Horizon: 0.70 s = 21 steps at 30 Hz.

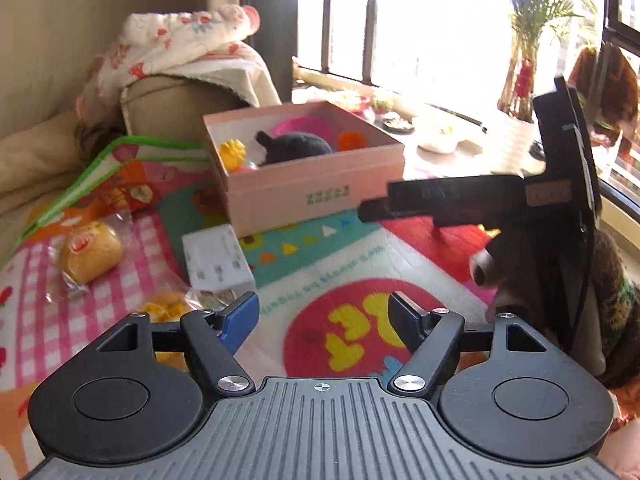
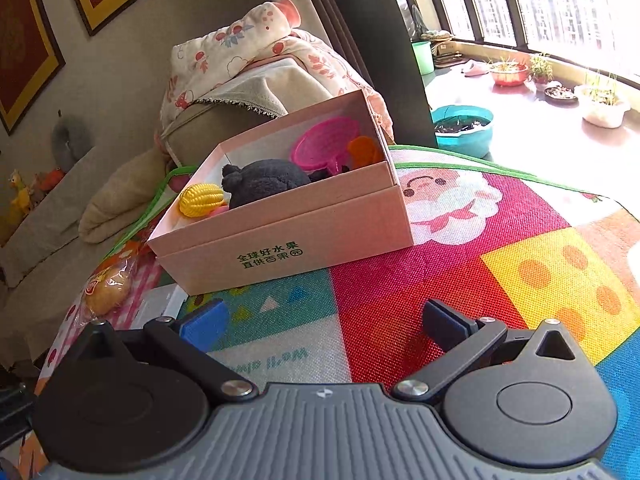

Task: Organize objects
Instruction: 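Grasp the white plastic cube with the left gripper and lift it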

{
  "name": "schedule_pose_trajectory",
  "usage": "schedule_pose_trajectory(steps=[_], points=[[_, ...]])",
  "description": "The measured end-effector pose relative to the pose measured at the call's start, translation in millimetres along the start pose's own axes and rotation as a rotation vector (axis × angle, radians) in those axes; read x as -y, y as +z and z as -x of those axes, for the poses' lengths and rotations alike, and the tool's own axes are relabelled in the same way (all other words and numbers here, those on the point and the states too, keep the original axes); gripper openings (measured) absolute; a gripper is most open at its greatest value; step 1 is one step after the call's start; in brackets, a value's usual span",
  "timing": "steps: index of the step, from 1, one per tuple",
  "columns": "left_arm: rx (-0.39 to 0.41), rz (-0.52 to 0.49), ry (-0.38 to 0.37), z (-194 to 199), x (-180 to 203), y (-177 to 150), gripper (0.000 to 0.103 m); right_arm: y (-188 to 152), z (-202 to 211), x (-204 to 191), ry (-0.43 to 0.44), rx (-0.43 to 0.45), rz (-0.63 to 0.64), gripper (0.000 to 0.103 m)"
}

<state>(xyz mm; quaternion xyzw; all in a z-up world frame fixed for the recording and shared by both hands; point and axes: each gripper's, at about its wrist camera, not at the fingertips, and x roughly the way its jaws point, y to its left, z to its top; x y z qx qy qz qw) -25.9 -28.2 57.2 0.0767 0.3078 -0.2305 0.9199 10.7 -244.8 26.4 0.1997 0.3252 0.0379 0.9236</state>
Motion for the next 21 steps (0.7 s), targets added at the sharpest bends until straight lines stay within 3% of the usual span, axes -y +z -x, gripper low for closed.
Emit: schedule_pose_trajectory(steps=[3, 6, 12, 15, 16, 17, 21], points=[[-0.007, 0.06, 0.09, -14.6, -20.2, 17.9, 0.078, 0.6, 0.7, 4.9, 0.017, 0.001, -0.028, 0.103], [-0.062, 0.134, 0.124, -43.8, -42.5, 30.9, 0.078, 0.1, 1.0, 5.3, 0.02, 0.003, -0.036, 0.103], [-0.196, 0.15, 0.167, -96.8, -61.4, 30.6, 0.078, -0.1, 0.7, 5.8, 0.02, 0.003, -0.036, 0.103], [-0.182, 0.163, 0.139, -99.3, -63.7, 25.5, 0.076, -0.5, -0.1, 4.9, 0.013, 0.004, -0.03, 0.103], [-0.166, 0.162, 0.127, -97.5, -63.6, 24.7, 0.061, -1.0, -0.6, 3.5, 0.006, 0.003, -0.022, 0.103], [-0.155, 0.169, 0.117, -95.2, -64.4, 24.1, 0.06, -1.4, -1.2, 1.5, -0.003, 0.002, -0.01, 0.103], [-0.111, 0.334, -0.011, -73.3, -83.2, 22.3, 0.054, -3.8, -3.4, -9.7, -0.017, -0.015, 0.059, 0.103]])
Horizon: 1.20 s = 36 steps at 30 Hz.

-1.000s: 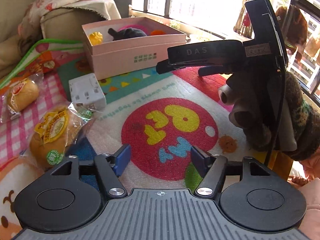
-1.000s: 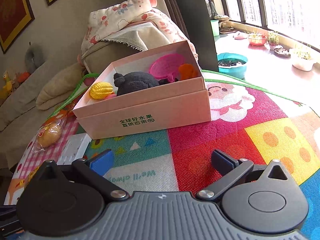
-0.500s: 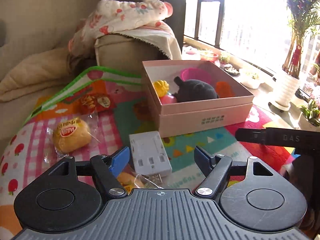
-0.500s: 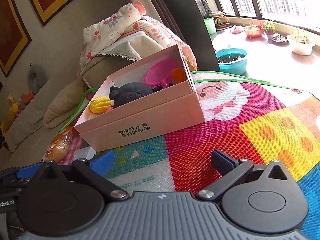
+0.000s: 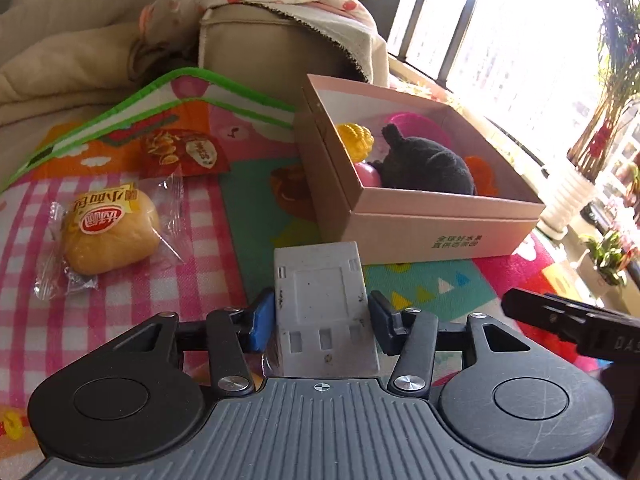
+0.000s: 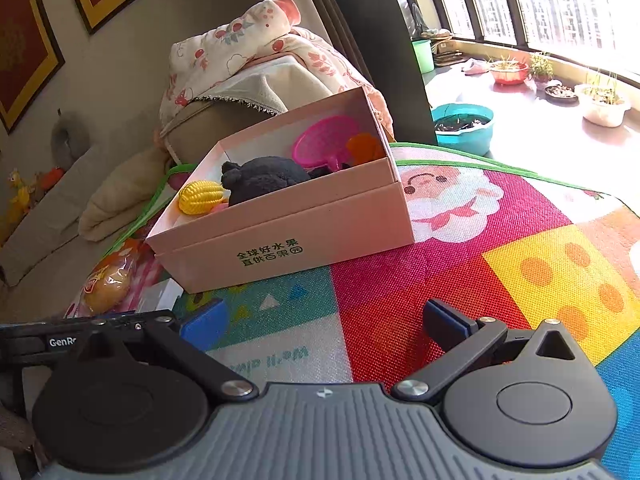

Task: Organize objects
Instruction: 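Grasp the white plastic cube with the left gripper and lift it, then grasp the wrapped bread bun with the right gripper while the left carries the white cube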

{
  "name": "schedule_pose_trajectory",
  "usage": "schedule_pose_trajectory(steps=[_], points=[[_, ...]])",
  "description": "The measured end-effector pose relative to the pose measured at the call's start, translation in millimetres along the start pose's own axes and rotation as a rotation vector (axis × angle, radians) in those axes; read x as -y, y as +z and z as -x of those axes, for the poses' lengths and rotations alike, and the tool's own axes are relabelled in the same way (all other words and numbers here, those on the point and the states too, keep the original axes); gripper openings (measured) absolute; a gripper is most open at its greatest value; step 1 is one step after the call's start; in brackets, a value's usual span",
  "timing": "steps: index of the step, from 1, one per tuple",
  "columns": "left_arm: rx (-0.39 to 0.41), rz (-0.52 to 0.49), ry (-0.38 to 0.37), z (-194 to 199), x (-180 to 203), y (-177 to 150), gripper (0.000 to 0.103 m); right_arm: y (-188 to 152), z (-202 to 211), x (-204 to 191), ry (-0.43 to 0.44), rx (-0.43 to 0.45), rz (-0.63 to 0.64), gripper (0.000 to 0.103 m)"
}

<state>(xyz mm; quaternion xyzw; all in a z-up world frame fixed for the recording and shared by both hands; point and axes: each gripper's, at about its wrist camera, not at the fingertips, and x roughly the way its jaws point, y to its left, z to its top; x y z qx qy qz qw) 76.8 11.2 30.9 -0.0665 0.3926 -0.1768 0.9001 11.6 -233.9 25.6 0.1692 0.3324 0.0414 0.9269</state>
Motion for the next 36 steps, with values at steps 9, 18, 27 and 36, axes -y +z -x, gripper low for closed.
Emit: schedule_pose_trajectory(steps=[9, 18, 27, 36], points=[[0.31, 0.101, 0.049, 127.8, -53.1, 3.1, 0.053, -35.7, 5.7, -109.5, 0.218, -0.135, 0.418, 0.103], [0.258, 0.255, 0.169, 130.6, -111.2, -31.7, 0.054, -72.0, -20.1, -212.2, 0.158, -0.14, 0.754, 0.103], [0.175, 0.25, 0.128, 100.8, -120.0, -51.1, 0.053, -34.4, -7.0, -111.1, -0.147, -0.07, 0.622, 0.103], [0.052, 0.152, -0.06, 64.2, -72.4, -52.3, 0.053, -19.6, 14.5, -86.8, 0.059, -0.13, 0.41, 0.103]])
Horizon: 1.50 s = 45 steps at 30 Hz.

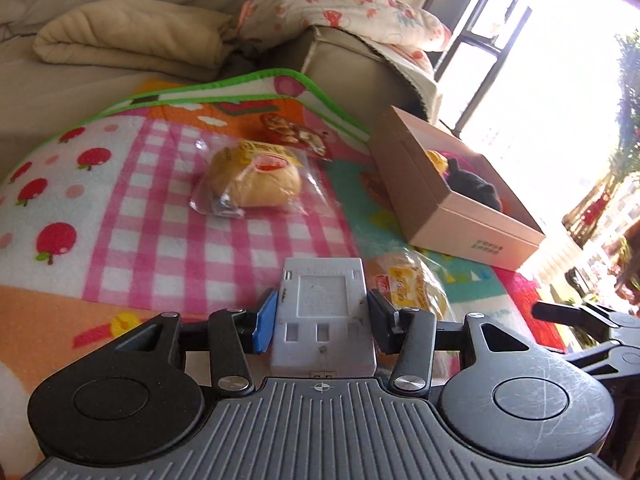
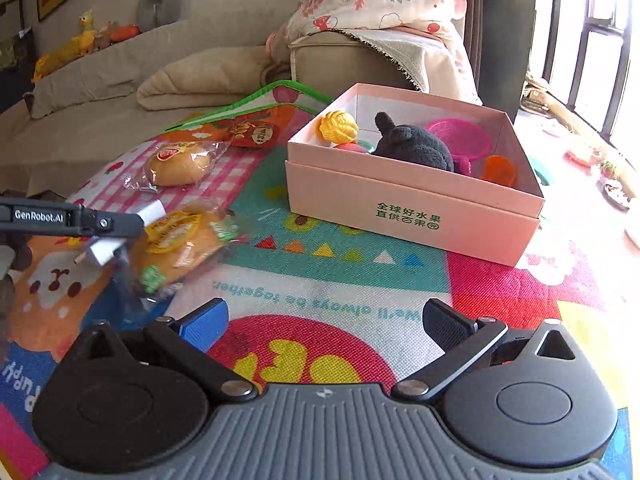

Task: Organize objects
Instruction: 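Grasp the wrapped bread bun with the right gripper while the left carries the white cube, then place the white cube into the pink box with the left gripper while the right places the bun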

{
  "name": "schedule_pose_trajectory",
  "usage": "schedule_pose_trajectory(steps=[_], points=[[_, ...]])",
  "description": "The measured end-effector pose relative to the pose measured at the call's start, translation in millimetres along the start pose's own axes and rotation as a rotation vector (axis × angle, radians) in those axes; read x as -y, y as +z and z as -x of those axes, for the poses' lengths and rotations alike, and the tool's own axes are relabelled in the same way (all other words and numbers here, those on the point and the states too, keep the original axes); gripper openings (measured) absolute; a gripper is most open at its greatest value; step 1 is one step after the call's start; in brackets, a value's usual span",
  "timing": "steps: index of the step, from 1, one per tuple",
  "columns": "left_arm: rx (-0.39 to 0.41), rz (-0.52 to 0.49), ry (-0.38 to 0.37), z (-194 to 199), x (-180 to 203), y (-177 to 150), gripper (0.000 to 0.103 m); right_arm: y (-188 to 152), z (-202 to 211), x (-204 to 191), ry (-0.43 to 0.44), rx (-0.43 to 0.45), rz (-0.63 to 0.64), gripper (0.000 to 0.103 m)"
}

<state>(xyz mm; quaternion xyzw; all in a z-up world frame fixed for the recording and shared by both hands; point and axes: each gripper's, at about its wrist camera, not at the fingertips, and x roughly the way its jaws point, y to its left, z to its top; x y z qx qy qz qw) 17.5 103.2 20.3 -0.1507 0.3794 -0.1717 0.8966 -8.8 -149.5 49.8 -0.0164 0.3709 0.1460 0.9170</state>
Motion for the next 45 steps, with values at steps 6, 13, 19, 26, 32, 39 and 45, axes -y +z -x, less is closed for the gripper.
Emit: schedule_pose_trajectory(steps=[6, 13, 19, 26, 32, 39, 45], points=[[0.038, -0.049, 0.062, 18.1, 14.7, -10.7, 0.053, 13.6, -10.2, -20.8, 0.066, 0.008, -0.016, 0.103], [0.051, -0.066, 0.162, 34.1, 5.6, -10.7, 0.053, 22.9, -47.1, -51.3, 0.056, -0.064, 0.06, 0.09], [0.0, -0.118, 0.129, 29.8, 22.7, -19.4, 0.053, 2.3, -12.2, -51.2, 0.052, -0.059, 0.172, 0.064], [-0.028, -0.162, 0.009, 18.7, 65.2, -14.3, 0.053, -14.9, 60.3, -1.9, -0.012, 0.029, 0.126, 0.062], [0.081, -0.252, -0.053, 8.3, 121.3, 39.7, 0.053, -11.9, 98.4, 38.2, -0.069, 0.152, 0.034, 0.061], [0.183, -0.247, -0.081, -45.3, 163.4, 131.0, 0.053, -5.2, 99.0, 57.3, -0.092, 0.188, -0.014, 0.061], [0.186, -0.187, -0.041, -114.4, 157.4, 167.2, 0.051, -7.5, 89.3, 66.6, -0.107, 0.158, -0.042, 0.061]])
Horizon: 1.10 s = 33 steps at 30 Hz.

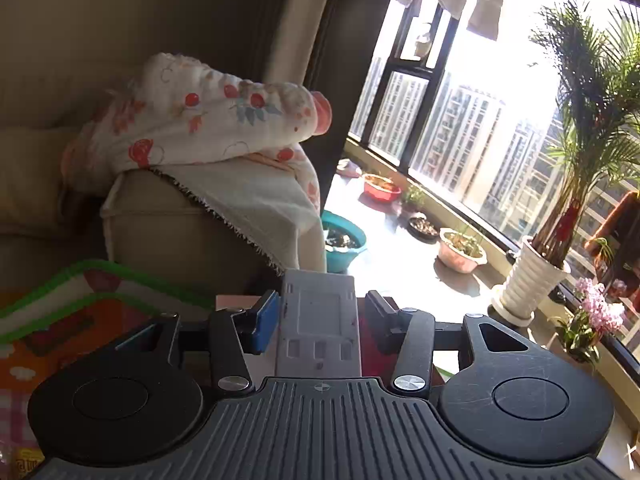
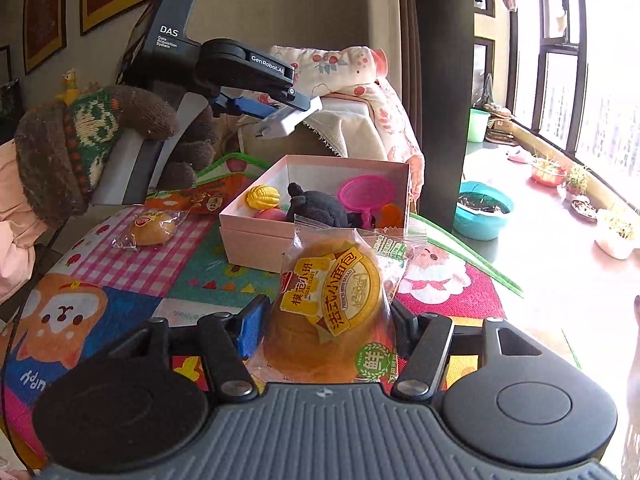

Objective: Organize objects

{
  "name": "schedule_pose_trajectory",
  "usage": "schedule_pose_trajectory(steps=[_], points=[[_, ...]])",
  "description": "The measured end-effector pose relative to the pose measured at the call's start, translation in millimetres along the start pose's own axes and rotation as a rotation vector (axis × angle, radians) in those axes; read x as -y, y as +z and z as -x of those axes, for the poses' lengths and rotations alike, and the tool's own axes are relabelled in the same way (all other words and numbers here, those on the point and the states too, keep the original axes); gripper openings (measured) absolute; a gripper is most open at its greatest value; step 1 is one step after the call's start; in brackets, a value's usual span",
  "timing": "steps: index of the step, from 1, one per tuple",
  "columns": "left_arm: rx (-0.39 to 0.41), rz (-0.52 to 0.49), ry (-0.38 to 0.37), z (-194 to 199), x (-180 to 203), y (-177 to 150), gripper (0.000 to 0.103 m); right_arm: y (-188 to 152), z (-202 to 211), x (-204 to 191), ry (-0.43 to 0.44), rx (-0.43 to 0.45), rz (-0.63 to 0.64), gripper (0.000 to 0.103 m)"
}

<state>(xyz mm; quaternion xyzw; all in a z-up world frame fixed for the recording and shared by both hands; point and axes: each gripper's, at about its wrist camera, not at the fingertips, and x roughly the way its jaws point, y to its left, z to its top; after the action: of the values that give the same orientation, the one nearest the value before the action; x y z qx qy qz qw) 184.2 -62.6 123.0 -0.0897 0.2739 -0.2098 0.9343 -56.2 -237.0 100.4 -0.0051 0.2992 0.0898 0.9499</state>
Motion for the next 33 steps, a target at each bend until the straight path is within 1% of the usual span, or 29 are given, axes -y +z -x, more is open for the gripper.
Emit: schedule_pose_trajectory(steps=[2, 4, 6, 9, 11, 15, 17, 18, 19, 20, 21, 22, 23, 25, 27, 29, 31, 33], points=[[0.016, 0.038, -0.035, 1.5, -10.4, -10.9, 0.051, -0.9, -4.4, 5.4, -0.014, -0.013, -0.007, 0.061], [0.031, 0.057, -0.044, 11.3, -17.1, -24.6, 0.051, -0.3, -10.6, 11.7, -0.022, -0.032, -0.025, 0.061], [0.028, 0.046, -0.059, 29.5, -21.2, -45.0, 0.051, 1.6, -16.0, 16.9, -0.026, -0.043, -0.036, 0.061], [0.022, 0.02, -0.088, 62.0, -27.2, -79.9, 0.051, 10.4, -22.3, 21.2, -0.048, -0.029, -0.016, 0.061], [0.002, 0.017, -0.101, 80.4, -33.1, -101.7, 0.051, 27.4, -30.5, 22.2, -0.072, -0.007, 0.013, 0.062], [-0.045, 0.004, -0.086, 105.8, -44.6, -135.5, 0.051, 75.1, -57.4, 19.2, -0.099, 0.038, 0.095, 0.062], [-0.064, 0.009, -0.082, 112.6, -51.9, -145.8, 0.051, 107.6, -85.2, 11.7, -0.118, 0.057, 0.172, 0.062], [-0.07, 0.019, -0.079, 114.9, -55.8, -149.7, 0.051, 122.3, -100.1, 7.6, -0.125, 0.055, 0.2, 0.062], [-0.073, 0.033, -0.075, 116.3, -60.0, -152.7, 0.051, 137.1, -117.1, 4.3, -0.112, 0.036, 0.214, 0.062], [-0.076, 0.054, -0.066, 116.6, -65.3, -154.9, 0.051, 149.6, -134.0, 1.6, -0.087, 0.006, 0.221, 0.064], [-0.077, 0.068, -0.057, 116.8, -69.3, -156.3, 0.051, 158.9, -148.2, -3.2, -0.084, -0.016, 0.229, 0.075], [-0.077, 0.086, -0.039, 118.7, -74.0, -159.0, 0.051, 164.2, -156.9, -6.3, -0.102, -0.019, 0.231, 0.086], [-0.076, 0.092, -0.028, 120.1, -77.0, -159.9, 0.051, 167.9, -165.6, -8.3, -0.126, -0.021, 0.224, 0.087], [-0.069, 0.084, -0.012, 125.6, -82.8, -162.4, 0.051, 168.1, -169.0, -4.3, -0.109, -0.042, 0.176, 0.088], [-0.068, 0.067, 0.0, 128.7, -86.9, -165.0, 0.051, 160.5, -162.3, 1.9, -0.093, -0.046, 0.13, 0.089], [-0.073, 0.067, 0.003, 127.9, -90.8, -166.4, 0.051, 149.3, -153.2, 5.3, -0.101, -0.044, 0.111, 0.091], [-0.077, 0.073, -0.003, 126.4, -92.2, -168.4, 0.051, 138.4, -144.7, 6.4, -0.118, -0.045, 0.111, 0.092], [-0.073, 0.073, -0.007, 125.3, -90.7, -168.3, 0.051, 126.9, -133.4, 5.0, -0.118, -0.038, 0.121, 0.092]])
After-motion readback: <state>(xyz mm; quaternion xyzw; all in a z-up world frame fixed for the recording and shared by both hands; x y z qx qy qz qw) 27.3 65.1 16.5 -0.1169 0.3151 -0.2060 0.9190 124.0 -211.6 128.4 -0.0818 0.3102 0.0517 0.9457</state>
